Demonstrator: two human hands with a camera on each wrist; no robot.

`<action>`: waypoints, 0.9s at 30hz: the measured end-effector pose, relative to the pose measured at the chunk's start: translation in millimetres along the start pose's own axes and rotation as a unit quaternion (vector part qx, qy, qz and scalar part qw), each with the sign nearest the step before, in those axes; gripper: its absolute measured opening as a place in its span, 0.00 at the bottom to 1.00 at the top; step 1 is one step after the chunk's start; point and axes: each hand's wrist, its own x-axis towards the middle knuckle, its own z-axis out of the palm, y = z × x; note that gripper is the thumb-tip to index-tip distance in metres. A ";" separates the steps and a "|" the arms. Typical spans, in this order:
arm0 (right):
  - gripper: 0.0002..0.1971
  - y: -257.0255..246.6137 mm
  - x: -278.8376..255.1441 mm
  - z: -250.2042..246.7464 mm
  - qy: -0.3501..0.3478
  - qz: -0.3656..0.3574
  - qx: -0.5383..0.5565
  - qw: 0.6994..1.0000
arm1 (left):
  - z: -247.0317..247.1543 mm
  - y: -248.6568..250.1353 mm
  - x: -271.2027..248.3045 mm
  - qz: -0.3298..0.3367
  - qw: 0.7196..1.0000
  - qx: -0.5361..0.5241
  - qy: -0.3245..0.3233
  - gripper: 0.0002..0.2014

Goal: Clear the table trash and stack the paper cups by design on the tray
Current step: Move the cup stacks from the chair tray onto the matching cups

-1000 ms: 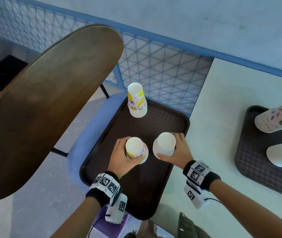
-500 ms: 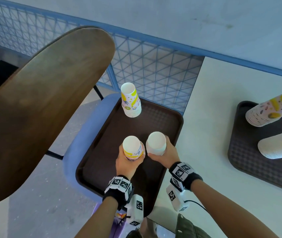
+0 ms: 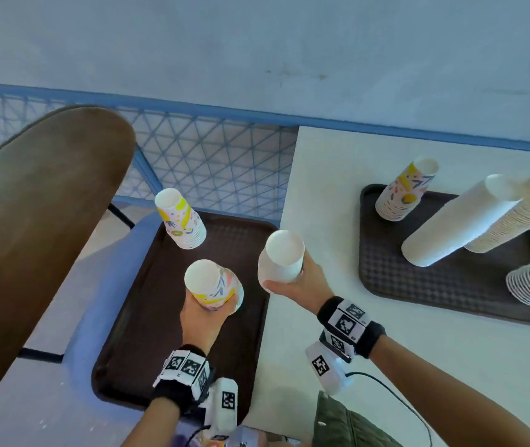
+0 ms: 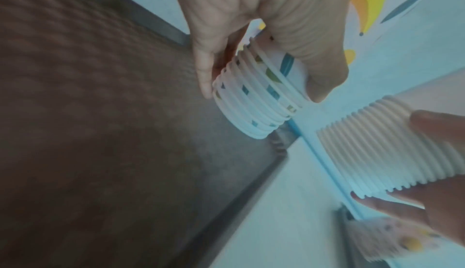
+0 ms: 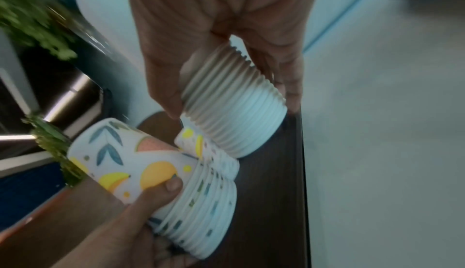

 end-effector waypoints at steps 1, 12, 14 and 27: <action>0.42 -7.1 -4.6 -20.1 0.030 -0.011 -0.006 0.999 | 8.2 9.8 0.5 0.013 1.000 -0.003 -0.020 0.38; 0.39 -66.1 -43.0 -261.3 0.351 -0.106 -0.036 0.930 | 124.3 76.8 -35.6 0.131 0.972 -0.030 -0.192 0.42; 0.40 -58.1 -40.2 -289.5 0.378 -0.103 -0.029 0.920 | 136.9 80.5 -42.1 0.139 0.967 -0.028 -0.211 0.38; 0.43 -0.3 0.4 -308.3 0.298 -0.035 -0.013 0.954 | 165.0 91.3 -55.4 0.129 0.970 -0.007 -0.206 0.36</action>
